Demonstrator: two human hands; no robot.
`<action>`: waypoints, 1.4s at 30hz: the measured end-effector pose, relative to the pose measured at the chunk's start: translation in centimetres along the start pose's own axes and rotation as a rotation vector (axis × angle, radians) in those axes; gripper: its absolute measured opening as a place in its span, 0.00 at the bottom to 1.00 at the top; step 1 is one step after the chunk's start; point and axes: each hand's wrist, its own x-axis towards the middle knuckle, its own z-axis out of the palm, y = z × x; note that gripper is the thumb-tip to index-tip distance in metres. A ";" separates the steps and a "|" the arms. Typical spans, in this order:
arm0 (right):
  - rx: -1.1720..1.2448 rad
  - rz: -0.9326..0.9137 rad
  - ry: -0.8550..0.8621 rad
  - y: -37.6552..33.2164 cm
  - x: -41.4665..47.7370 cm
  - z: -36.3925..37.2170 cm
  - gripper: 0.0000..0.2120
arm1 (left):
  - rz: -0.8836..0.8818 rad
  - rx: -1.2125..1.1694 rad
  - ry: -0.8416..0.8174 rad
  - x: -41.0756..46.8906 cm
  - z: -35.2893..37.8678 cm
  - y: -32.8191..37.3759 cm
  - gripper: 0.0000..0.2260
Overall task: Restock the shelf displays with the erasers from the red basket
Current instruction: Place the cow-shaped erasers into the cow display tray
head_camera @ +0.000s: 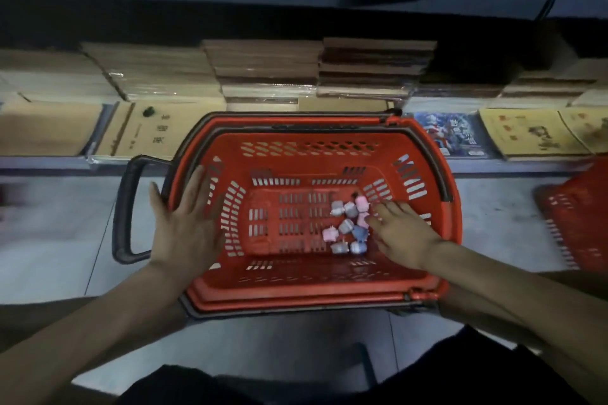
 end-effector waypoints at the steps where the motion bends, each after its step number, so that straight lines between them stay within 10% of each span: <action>1: 0.001 -0.016 -0.023 -0.1 0.5 -0.1 0.22 | -0.027 0.019 -0.035 -0.6 -0.1 0.0 0.33; 19: 0.165 -0.026 -0.207 -5.4 15.5 3.3 0.49 | -0.134 0.223 -0.224 -3.4 0.0 -0.3 0.26; 35: -0.241 -0.327 -0.065 -4.1 18.5 9.3 0.25 | -0.084 0.113 -0.200 -1.6 0.2 -0.9 0.38; 42: -0.359 -0.317 -0.129 -3.9 17.8 7.2 0.19 | -0.093 0.112 -0.210 1.3 0.1 -1.8 0.23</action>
